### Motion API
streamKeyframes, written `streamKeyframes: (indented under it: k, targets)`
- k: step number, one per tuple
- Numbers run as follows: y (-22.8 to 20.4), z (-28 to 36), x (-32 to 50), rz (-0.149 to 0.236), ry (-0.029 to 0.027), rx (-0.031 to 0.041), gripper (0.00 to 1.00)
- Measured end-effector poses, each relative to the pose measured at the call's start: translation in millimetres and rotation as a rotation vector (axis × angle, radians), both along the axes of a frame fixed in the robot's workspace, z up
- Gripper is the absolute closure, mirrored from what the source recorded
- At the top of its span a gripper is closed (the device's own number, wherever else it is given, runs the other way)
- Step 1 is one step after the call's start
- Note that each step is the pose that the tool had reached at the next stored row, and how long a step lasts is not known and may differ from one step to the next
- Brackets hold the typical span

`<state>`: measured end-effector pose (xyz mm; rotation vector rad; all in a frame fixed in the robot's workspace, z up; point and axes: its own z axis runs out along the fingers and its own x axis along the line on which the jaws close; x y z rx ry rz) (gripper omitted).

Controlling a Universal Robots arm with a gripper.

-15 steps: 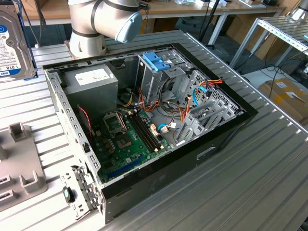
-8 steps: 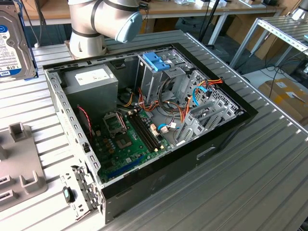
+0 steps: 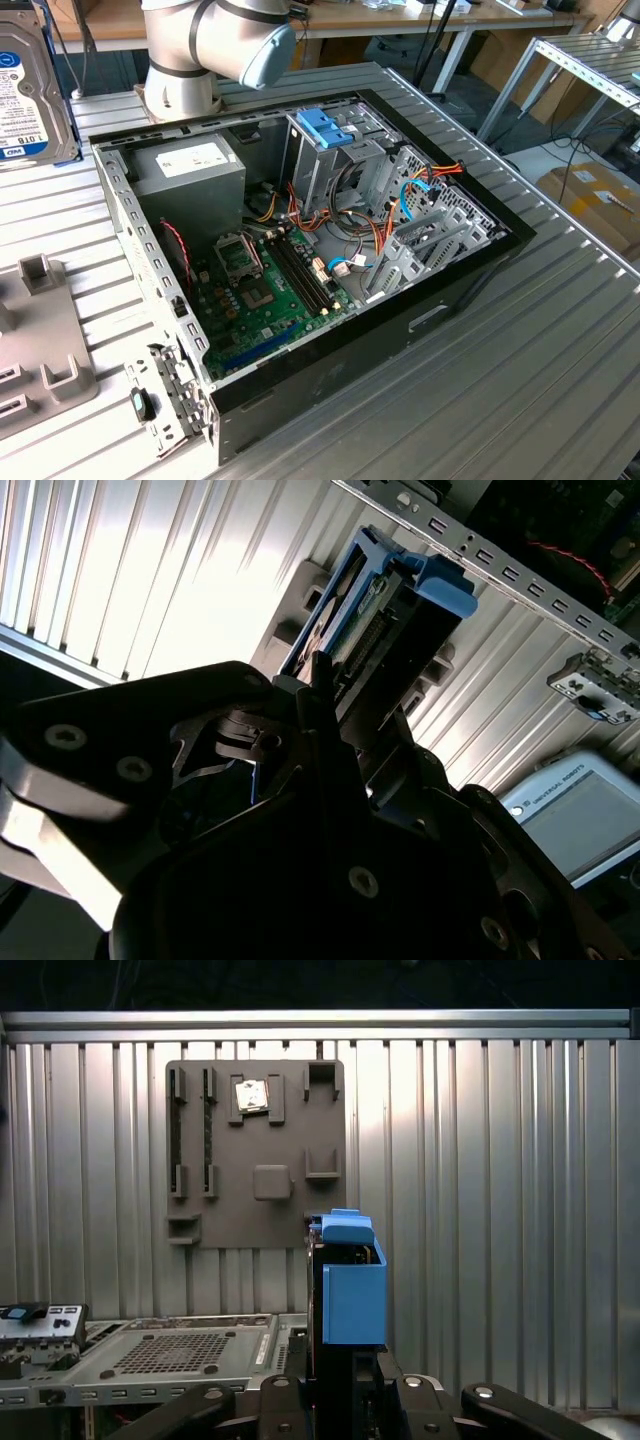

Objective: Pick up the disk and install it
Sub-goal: 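Pick up the disk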

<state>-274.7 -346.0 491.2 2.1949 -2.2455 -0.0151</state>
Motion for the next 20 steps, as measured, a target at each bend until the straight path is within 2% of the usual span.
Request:
streamKeyframes:
  k: [5,13,20]
  targets:
    - [0.0,0.0,11.7,0.000,0.0000,0.0000,0.65]
    - [0.0,-0.1,38.6,0.000,0.0000,0.0000,0.65]
    - [0.1,-0.2,55.9,0.000,0.0000,0.0001,0.65]
